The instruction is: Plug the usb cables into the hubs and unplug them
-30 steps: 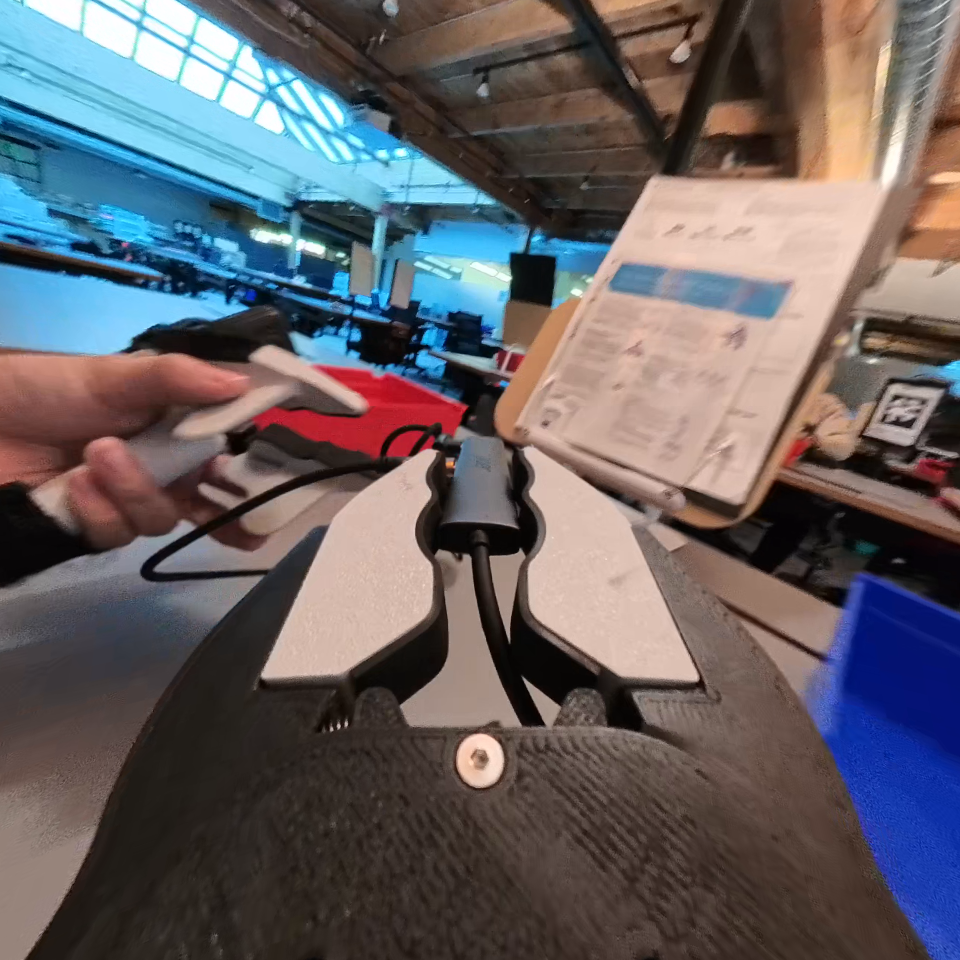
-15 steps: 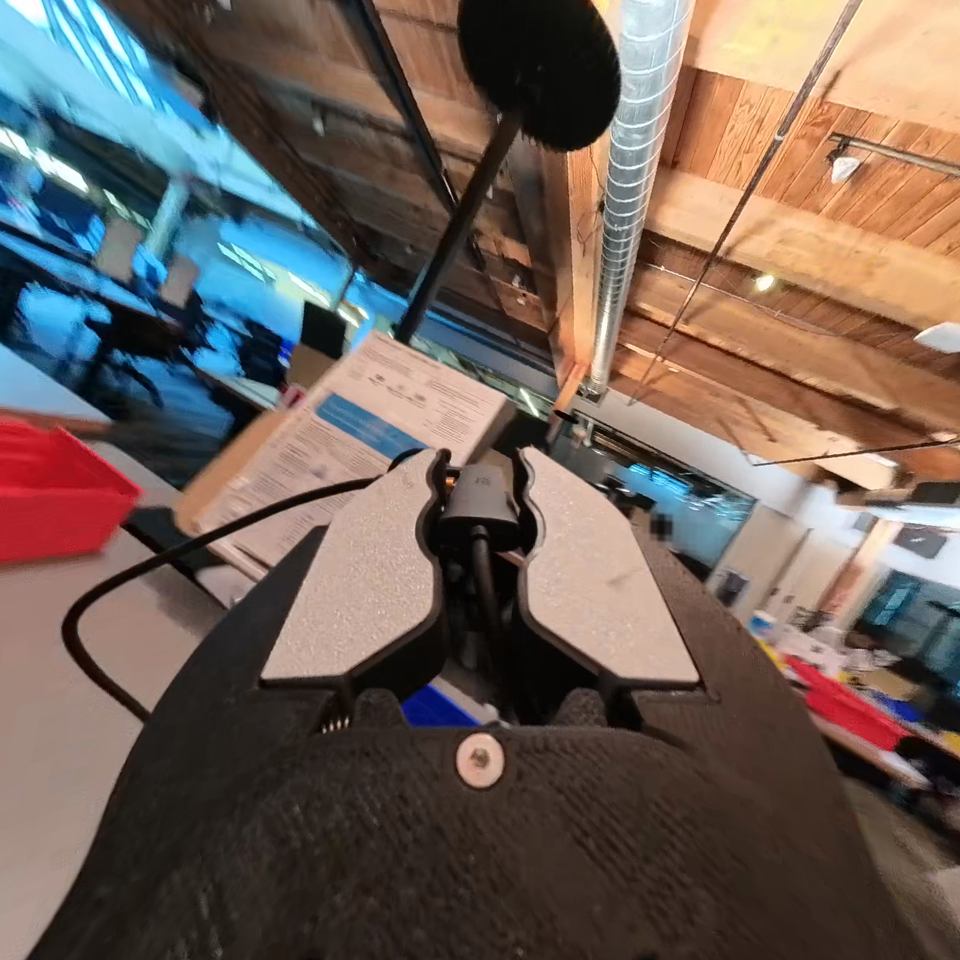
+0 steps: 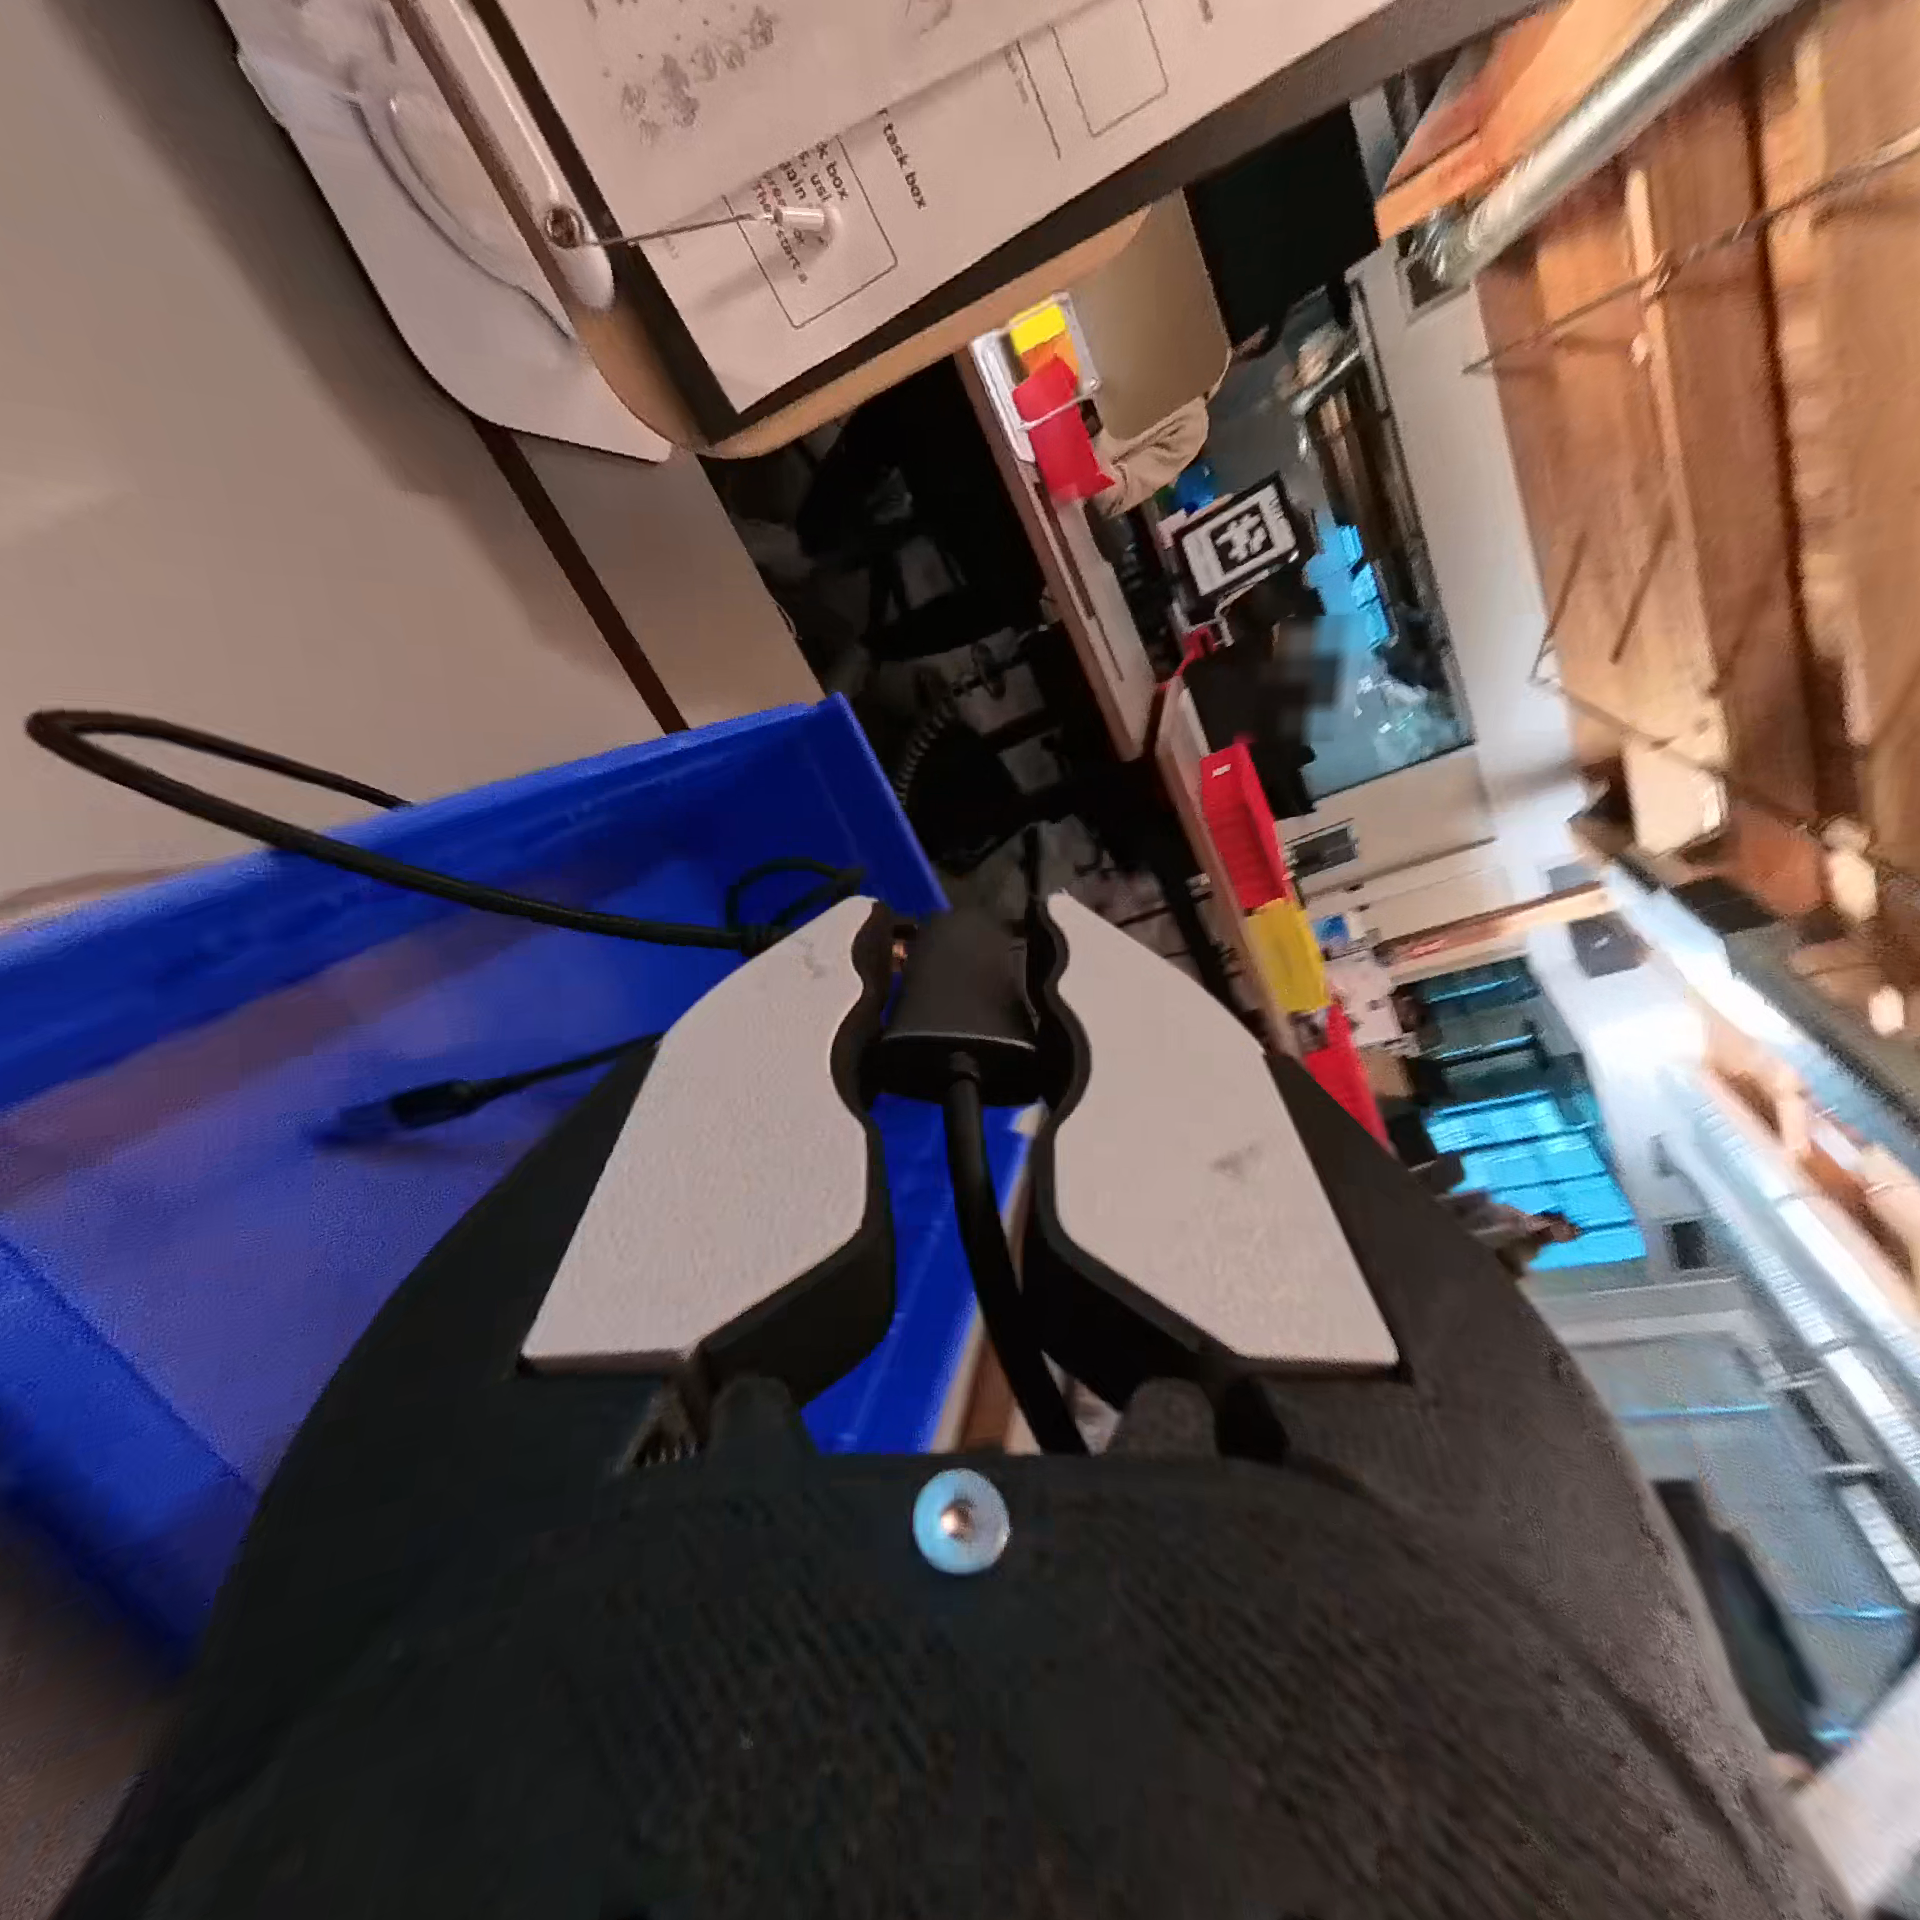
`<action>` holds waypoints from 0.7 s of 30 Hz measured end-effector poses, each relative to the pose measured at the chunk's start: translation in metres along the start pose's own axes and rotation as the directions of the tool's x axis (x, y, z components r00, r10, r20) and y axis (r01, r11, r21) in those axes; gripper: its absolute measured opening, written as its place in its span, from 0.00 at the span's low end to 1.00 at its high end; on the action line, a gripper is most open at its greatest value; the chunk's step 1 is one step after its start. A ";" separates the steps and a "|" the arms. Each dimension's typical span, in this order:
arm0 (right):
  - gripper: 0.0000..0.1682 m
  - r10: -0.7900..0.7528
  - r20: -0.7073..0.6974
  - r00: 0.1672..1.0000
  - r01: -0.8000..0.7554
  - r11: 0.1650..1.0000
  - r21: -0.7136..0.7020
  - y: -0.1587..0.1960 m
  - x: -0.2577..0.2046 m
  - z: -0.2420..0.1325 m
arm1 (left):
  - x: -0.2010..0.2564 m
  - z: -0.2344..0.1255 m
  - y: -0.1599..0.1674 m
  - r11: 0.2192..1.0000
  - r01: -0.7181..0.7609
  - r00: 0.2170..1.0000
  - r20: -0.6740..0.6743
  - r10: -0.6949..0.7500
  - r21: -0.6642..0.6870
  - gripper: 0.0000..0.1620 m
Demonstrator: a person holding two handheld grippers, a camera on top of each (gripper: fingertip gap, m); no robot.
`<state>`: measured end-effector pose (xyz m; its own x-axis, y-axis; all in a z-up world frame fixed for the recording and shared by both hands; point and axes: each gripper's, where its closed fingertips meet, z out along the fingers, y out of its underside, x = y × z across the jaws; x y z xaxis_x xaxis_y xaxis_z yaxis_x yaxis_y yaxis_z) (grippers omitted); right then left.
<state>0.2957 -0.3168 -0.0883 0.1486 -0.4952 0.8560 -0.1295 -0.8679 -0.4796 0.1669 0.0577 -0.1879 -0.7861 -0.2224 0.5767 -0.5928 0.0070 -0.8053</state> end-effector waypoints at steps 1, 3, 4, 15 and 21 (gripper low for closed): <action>0.15 0.066 -0.012 0.998 -0.066 0.998 0.003 0.001 0.001 0.002 | 0.000 -0.001 0.001 1.000 0.003 1.000 -0.008 -0.003 -0.002 0.23; 0.15 0.173 -0.073 0.982 -0.171 0.985 0.035 -0.001 0.023 -0.002 | 0.000 -0.003 0.002 1.000 0.010 1.000 -0.019 -0.011 -0.007 0.23; 0.15 0.234 -0.111 0.966 -0.227 0.972 0.067 -0.005 0.043 -0.009 | -0.001 -0.005 0.002 1.000 0.009 1.000 -0.018 -0.009 -0.006 0.23; 0.15 0.332 -0.243 0.911 -0.276 0.931 0.238 -0.031 0.180 -0.065 | -0.010 -0.015 -0.004 0.999 0.024 0.999 -0.026 -0.024 0.029 0.22; 0.15 0.115 -0.268 0.957 -0.112 0.993 0.027 -0.007 0.162 -0.049 | -0.012 -0.015 0.000 0.999 0.040 0.999 -0.031 -0.039 0.027 0.21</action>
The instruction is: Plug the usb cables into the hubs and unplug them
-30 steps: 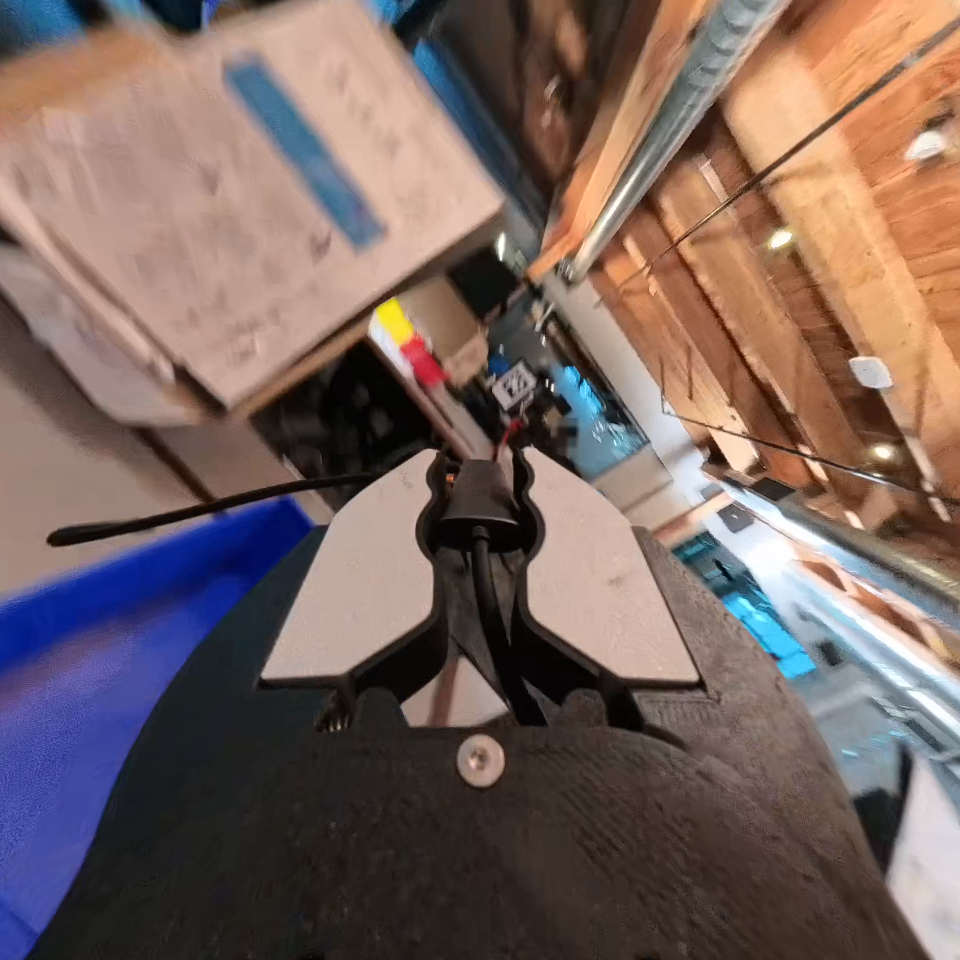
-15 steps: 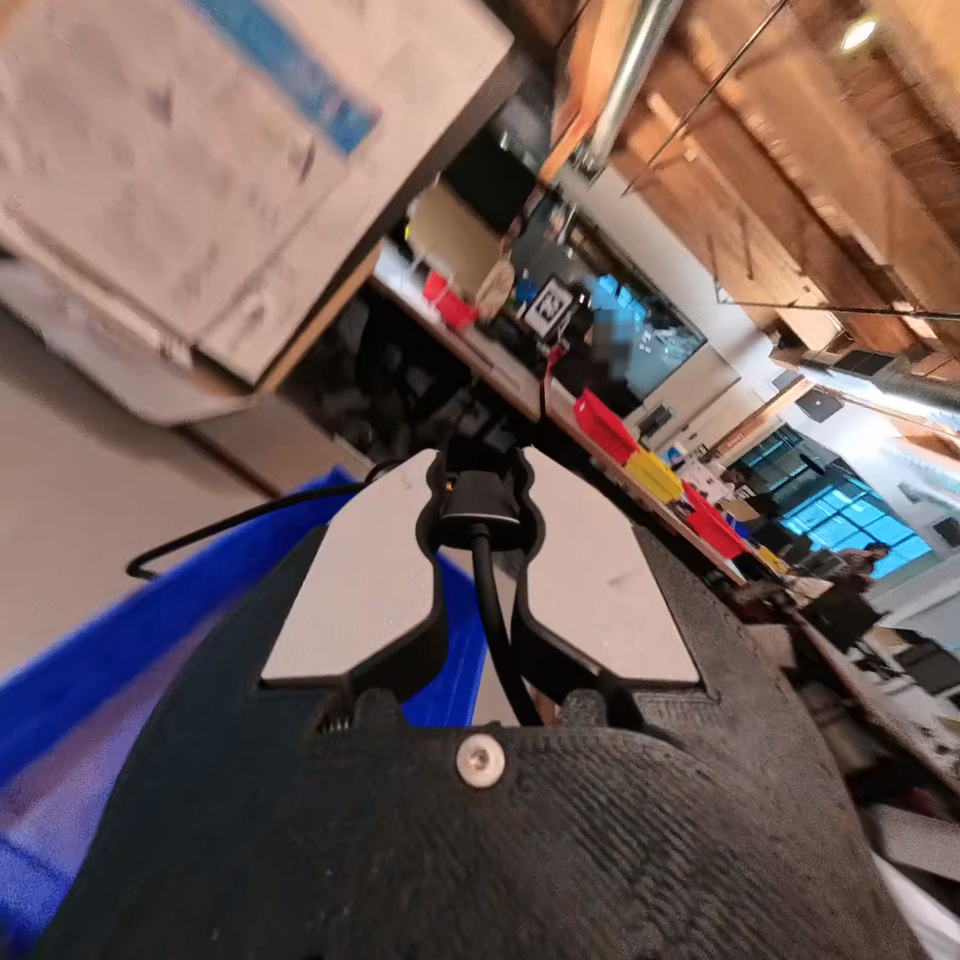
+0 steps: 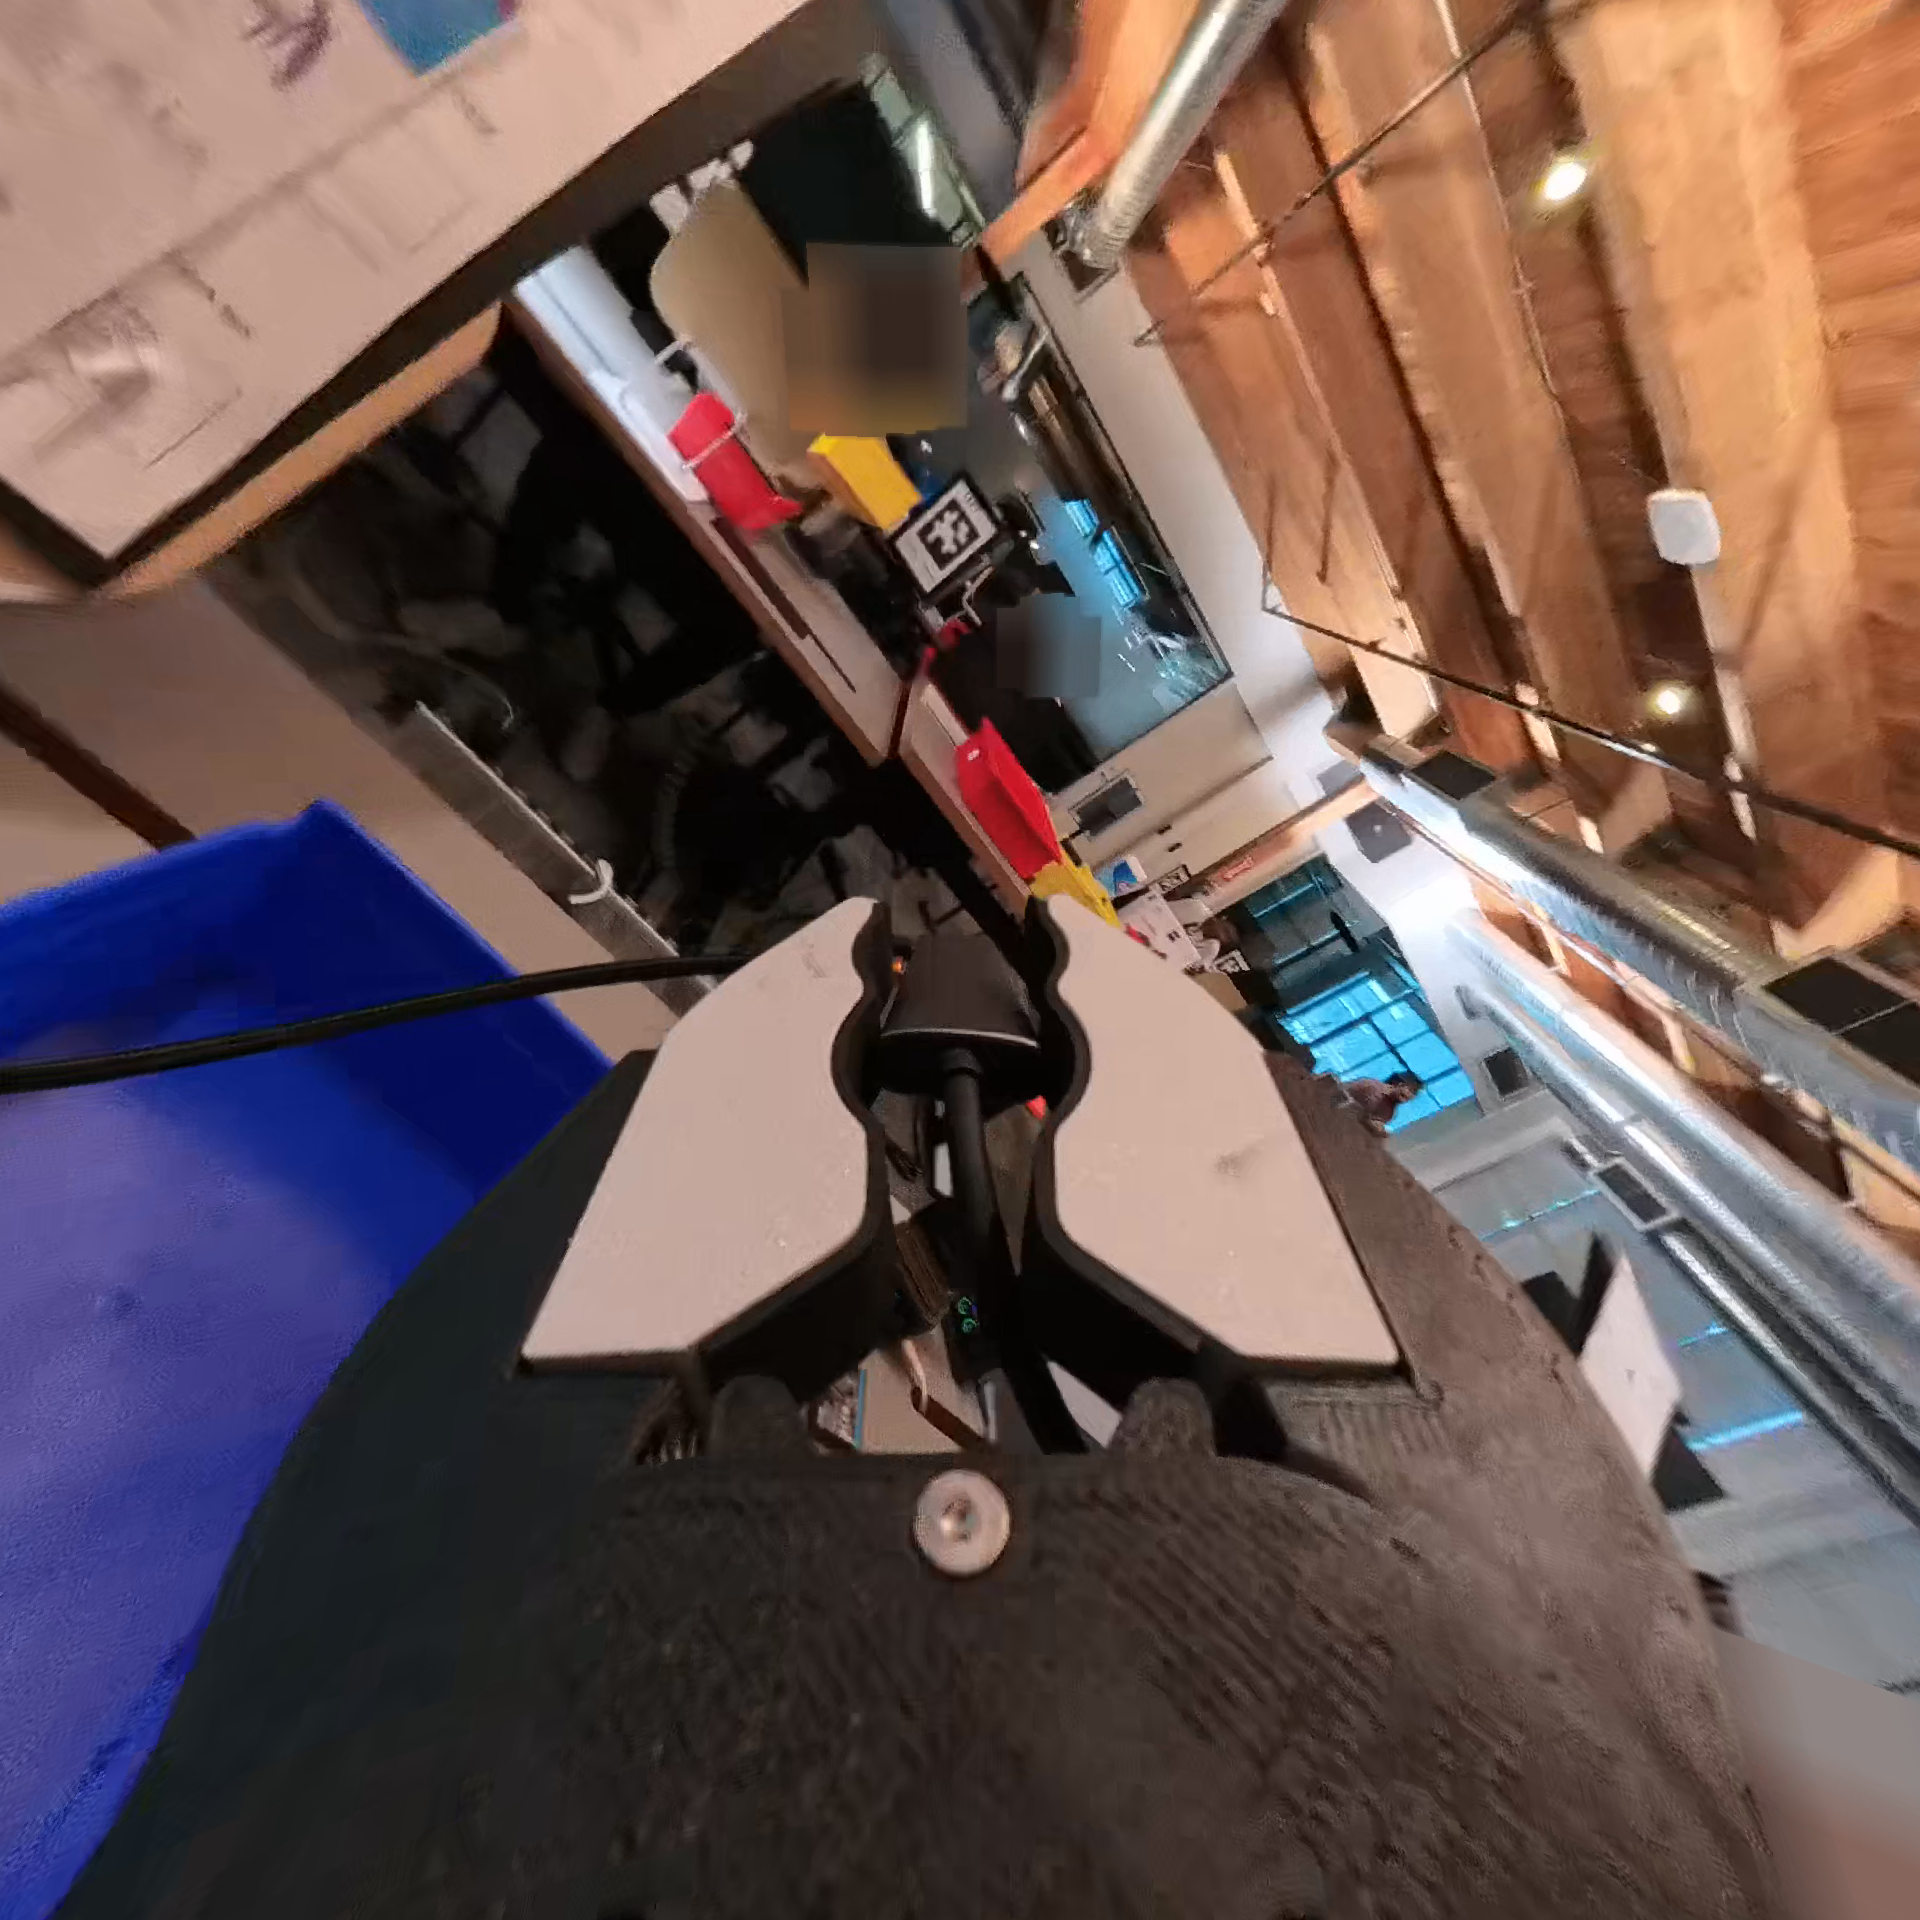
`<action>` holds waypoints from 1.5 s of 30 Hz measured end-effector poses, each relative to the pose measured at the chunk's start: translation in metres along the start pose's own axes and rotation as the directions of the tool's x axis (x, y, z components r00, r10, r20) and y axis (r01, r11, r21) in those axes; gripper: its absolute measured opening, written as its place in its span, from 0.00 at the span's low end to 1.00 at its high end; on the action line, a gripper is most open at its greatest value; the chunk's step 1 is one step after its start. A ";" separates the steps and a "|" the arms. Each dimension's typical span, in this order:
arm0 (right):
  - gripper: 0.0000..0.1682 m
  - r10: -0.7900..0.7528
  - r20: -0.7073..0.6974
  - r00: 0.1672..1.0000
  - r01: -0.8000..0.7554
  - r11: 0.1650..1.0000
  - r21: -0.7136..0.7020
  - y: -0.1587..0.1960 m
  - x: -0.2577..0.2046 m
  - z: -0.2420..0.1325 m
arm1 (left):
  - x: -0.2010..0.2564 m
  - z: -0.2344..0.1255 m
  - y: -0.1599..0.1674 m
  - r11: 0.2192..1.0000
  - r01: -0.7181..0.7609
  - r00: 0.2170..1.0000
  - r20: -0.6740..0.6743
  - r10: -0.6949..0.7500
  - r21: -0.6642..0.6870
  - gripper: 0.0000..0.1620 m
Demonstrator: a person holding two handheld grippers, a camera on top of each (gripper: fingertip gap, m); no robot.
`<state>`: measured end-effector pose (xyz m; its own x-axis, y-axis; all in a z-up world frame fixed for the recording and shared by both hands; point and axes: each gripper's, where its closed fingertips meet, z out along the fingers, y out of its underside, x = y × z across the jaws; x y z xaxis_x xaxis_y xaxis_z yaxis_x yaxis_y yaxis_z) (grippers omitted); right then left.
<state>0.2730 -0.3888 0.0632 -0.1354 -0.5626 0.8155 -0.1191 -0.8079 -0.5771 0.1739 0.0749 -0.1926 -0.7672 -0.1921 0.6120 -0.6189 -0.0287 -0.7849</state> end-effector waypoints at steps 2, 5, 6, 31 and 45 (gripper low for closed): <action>0.15 -0.058 -0.020 0.998 0.057 0.997 -0.042 0.003 -0.002 0.002 | 0.001 0.001 0.000 1.000 0.003 1.000 -0.006 -0.003 -0.001 0.21; 0.15 -0.116 -0.113 0.987 0.104 0.989 -0.104 0.005 0.021 -0.001 | 0.001 0.002 0.002 1.000 -0.001 1.000 -0.007 0.001 -0.006 0.21; 0.15 -0.094 -0.142 0.985 0.081 0.993 -0.091 0.003 0.032 -0.003 | 0.001 0.002 0.003 1.000 0.000 1.000 -0.005 0.000 -0.010 0.21; 0.15 0.463 0.215 0.860 -0.419 0.881 -0.218 0.052 -0.126 0.015 | 0.007 0.005 0.007 1.000 0.019 0.999 -0.039 -0.020 -0.011 0.19; 0.15 0.970 0.170 0.172 -0.920 0.220 -0.324 0.103 -0.195 0.019 | 0.021 0.012 0.011 1.000 0.019 0.996 -0.088 -0.021 -0.023 0.19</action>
<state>0.3056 -0.3657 -0.1545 0.0288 -0.9106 -0.4124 -0.2200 0.3966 -0.8912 0.1525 0.0586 -0.1896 -0.7659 -0.1041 0.6344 -0.6371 -0.0097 -0.7707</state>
